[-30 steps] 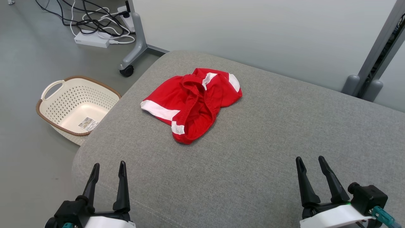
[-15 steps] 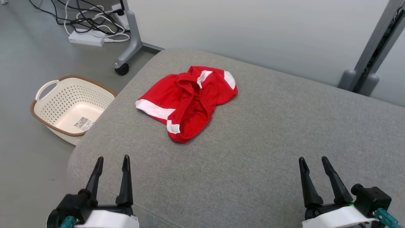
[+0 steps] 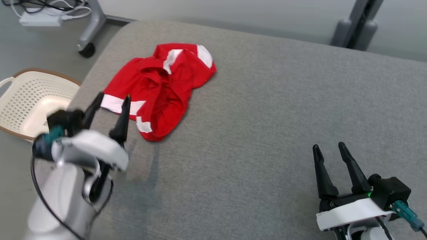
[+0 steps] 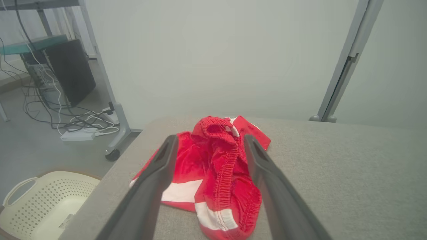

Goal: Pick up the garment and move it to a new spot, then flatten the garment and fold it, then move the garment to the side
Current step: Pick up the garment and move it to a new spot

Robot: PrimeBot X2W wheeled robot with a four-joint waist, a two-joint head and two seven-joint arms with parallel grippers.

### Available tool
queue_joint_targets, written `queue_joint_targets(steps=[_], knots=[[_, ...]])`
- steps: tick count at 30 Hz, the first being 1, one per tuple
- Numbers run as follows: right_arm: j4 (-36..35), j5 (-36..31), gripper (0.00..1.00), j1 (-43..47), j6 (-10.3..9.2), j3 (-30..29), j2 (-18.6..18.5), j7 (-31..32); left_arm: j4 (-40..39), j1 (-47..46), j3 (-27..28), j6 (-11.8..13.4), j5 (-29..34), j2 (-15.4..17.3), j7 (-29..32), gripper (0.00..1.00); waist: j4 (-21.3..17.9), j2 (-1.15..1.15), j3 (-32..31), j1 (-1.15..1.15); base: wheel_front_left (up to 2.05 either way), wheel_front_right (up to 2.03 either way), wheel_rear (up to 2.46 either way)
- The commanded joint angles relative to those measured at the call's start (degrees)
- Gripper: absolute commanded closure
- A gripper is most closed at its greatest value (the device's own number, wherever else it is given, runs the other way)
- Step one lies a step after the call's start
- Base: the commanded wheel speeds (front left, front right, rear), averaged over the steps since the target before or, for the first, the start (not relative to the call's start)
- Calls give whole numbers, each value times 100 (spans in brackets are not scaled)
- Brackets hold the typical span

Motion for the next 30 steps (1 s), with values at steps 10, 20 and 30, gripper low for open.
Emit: queue_joint_targets(steps=[10, 20, 30], knots=[[-34, -96, 0, -366, 3, 102, -87, -26, 993, -2284, -406, -40, -2744, 853, 3339, 0, -645, 0, 768, 0, 0, 0, 0], [-45, -110, 0, -580, 3, 194, -118, -26, 2227, -3387, -292, 419, -3151, 923, 4620, 0, -844, 0, 1157, 0, 0, 0, 0], [-8, -97, 0, -799, 3, 306, -148, -26, 2963, -3884, -542, 524, -2941, 961, 4876, 0, -900, 0, 1443, 0, 0, 0, 0]])
